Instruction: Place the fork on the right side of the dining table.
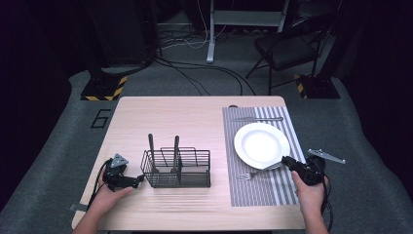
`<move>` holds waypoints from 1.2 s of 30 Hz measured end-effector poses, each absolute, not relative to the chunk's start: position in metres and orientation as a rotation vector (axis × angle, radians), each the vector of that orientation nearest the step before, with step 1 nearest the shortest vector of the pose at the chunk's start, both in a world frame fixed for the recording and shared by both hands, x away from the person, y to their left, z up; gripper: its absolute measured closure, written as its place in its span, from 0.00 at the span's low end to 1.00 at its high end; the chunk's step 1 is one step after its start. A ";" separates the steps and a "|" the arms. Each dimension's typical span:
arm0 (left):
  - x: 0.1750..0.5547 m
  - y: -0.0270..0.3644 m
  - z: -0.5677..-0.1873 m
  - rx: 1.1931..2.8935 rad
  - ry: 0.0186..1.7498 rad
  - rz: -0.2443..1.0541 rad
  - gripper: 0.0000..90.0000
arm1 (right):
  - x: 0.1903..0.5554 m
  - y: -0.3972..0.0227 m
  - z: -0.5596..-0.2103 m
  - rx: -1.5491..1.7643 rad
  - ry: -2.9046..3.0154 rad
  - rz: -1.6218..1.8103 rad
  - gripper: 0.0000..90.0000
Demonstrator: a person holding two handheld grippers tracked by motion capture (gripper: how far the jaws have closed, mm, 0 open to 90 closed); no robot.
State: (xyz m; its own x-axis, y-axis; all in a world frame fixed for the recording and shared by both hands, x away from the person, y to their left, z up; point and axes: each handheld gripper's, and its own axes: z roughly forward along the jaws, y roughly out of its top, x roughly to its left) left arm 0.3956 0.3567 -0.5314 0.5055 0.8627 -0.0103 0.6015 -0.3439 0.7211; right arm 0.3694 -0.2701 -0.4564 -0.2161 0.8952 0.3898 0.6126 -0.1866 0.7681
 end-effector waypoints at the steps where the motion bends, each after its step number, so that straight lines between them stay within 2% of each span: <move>1: 0.396 0.357 -0.531 2.073 1.194 0.496 0.00 | 0.369 -0.271 -0.457 1.762 1.776 1.361 0.84; 36: 0.396 0.357 -0.531 2.072 1.194 0.496 0.00 | 0.376 -0.302 -0.495 1.905 1.740 1.348 0.80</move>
State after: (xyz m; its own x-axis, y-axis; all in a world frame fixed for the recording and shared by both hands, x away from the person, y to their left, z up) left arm 0.3956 0.3567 -0.5314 0.5055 0.8628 -0.0104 0.6015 -0.3437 0.7211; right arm 0.3757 -0.3023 -0.4950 -0.1283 0.8778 0.4616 0.6661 -0.2686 0.6959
